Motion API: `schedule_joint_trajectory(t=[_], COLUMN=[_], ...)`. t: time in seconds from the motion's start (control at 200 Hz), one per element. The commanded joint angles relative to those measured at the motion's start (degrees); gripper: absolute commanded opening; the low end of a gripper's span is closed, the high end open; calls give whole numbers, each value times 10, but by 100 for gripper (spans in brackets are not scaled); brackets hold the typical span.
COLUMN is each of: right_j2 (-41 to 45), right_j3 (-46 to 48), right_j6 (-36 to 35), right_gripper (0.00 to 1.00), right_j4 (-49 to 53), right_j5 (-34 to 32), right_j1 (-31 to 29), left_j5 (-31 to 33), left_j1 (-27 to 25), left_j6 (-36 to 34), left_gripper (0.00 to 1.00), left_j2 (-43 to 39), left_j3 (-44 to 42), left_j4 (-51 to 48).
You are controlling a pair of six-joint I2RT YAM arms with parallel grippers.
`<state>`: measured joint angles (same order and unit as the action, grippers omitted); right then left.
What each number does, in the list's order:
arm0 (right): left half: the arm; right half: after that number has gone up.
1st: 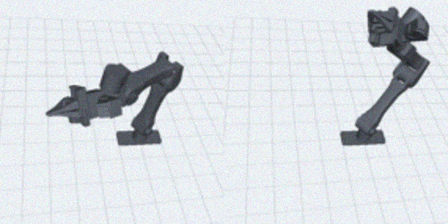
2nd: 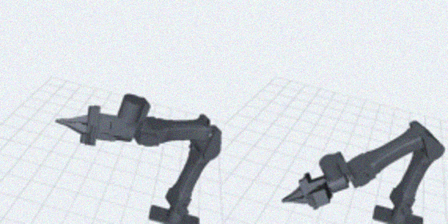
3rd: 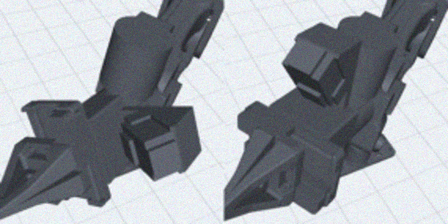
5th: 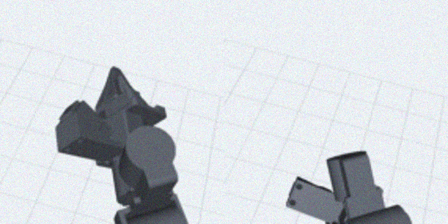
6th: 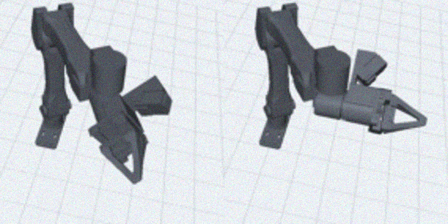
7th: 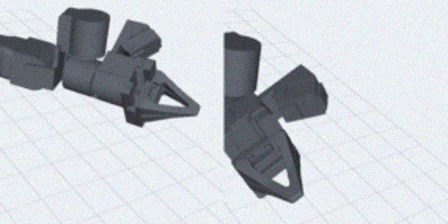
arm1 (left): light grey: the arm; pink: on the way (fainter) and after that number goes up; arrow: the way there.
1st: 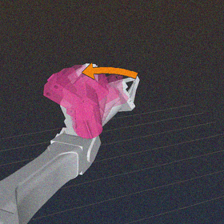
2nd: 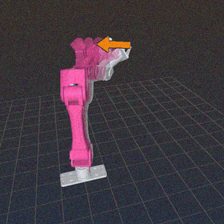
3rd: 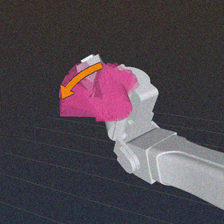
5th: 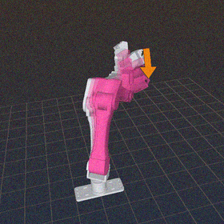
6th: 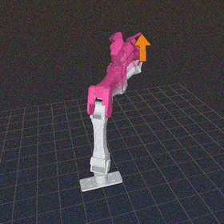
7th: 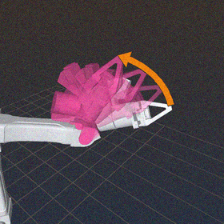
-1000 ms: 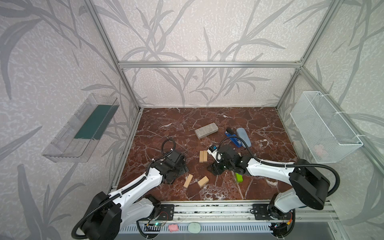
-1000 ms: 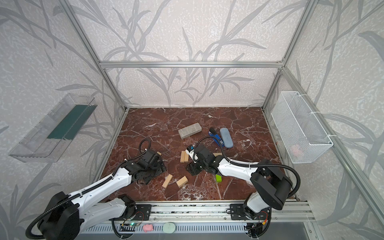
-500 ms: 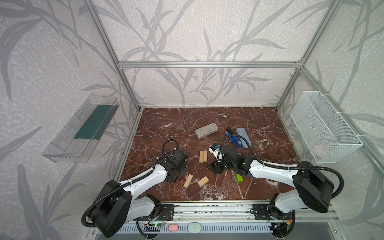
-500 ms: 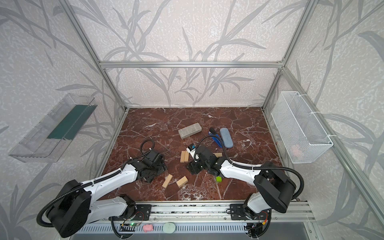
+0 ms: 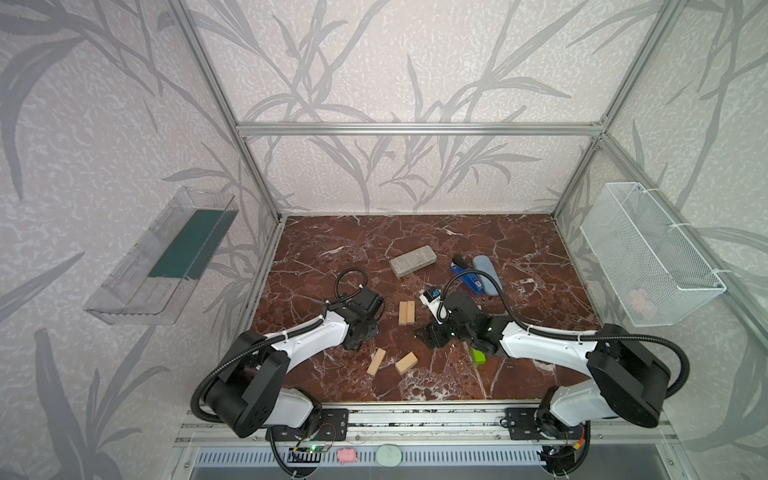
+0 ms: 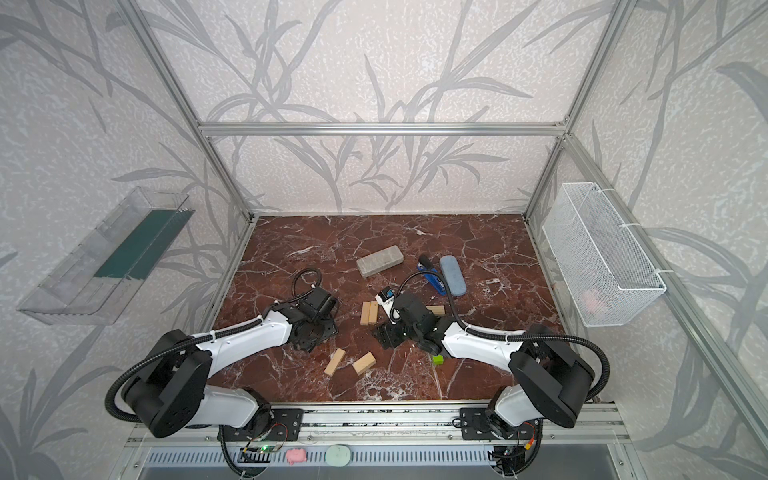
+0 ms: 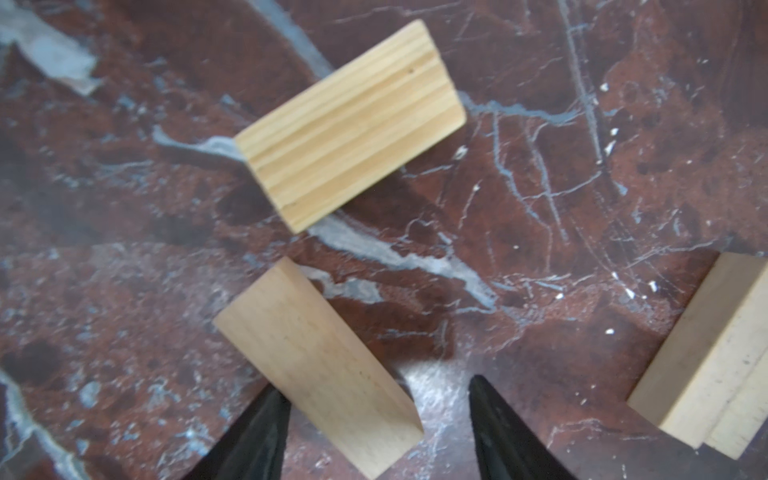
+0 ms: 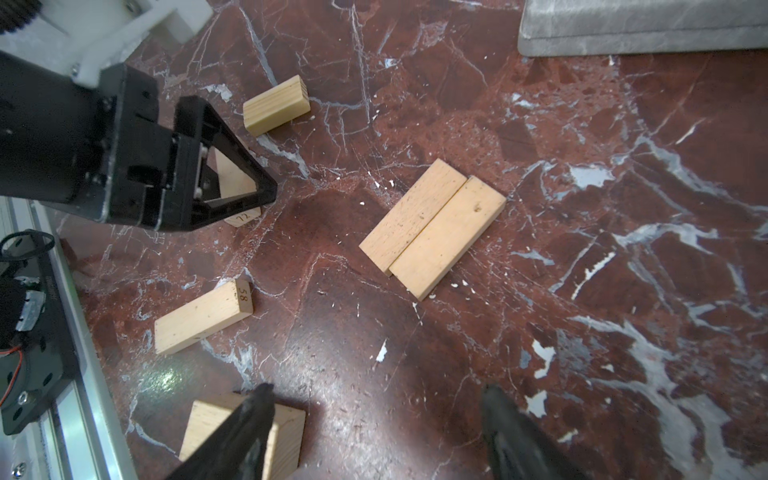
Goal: Build the wood block tower
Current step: 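Lower the left gripper and grasp the wood block marked 12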
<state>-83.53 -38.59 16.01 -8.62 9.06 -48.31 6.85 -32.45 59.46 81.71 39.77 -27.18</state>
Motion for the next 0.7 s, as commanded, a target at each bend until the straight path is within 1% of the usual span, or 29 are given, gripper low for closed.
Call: schedule_joint_trajectory(t=[0.0,0.25,0.385,0.57,0.695], right_j2=[10,6,7,4,5], right_j3=[8,15,19,19,20], right_j6=[13,31,32,31,30], right_gripper=[78,78,79,80,81], right_j4=[-23,-38,-46,-47,-49], right_j5=[17,43,48,52,53], right_j1=[12,33,36,36,36], left_j5=[13,5,4,18,37], left_j1=[2,-3,-5,-5,-5], left_j6=[-27,-70,-88,-93,-90], left_gripper=[62,50,46,43,43], left_j2=[20,62,75,87,102], left_j3=[25,65,79,87,104], left_j4=[-25,-40,-49,-62,-85])
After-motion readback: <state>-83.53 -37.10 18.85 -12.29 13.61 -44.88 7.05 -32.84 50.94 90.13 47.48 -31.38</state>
